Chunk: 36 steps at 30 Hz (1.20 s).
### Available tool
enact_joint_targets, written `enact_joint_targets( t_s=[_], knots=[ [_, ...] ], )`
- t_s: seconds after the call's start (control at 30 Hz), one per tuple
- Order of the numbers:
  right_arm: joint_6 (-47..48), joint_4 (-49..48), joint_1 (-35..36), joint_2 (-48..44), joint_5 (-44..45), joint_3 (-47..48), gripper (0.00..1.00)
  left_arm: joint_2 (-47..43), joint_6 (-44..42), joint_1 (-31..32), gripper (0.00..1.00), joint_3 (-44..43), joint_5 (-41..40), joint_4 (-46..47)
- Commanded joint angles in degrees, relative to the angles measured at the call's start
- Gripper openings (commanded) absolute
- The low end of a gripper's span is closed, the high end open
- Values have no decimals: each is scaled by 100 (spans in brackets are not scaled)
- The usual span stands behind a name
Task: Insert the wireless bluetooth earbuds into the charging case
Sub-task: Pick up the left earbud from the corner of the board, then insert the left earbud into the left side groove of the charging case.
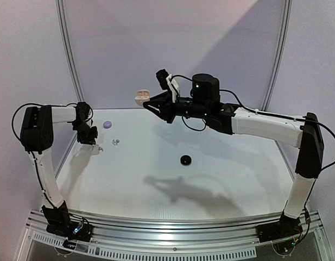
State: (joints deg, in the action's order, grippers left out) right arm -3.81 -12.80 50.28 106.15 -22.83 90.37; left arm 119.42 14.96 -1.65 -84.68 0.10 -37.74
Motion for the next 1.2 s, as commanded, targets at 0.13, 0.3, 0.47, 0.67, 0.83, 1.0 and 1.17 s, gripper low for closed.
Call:
enact_joint_targets(
  t_s=[0.13, 0.3, 0.47, 0.67, 0.83, 1.0, 1.17],
  knots=[
    [-43, 90, -33, -76, 7, -30, 0, -1005, -233, 48, 0, 272, 437, 681],
    [32, 76, -37, -12, -70, 105, 0, -1650, -448, 51, 0, -131, 878, 641],
    [102, 0, -27, 102, -229, 317, 0, -2435, -692, 59, 0, -689, 1286, 393],
    [28, -259, -26, 186, -402, 414, 0, -3518, -951, 461, 0, -981, 1519, 686],
    [57, -467, 106, 373, -313, 724, 0, -4678, -915, 955, 0, -275, 1715, 1681],
    [156, -513, 301, 766, -159, 1382, 0, -5442, -518, 1260, 0, 164, 2344, 2195],
    [261, -628, 491, 1064, 5, 1759, 0, -6093, -426, 1646, 0, 859, 3144, 2867]
  ],
)
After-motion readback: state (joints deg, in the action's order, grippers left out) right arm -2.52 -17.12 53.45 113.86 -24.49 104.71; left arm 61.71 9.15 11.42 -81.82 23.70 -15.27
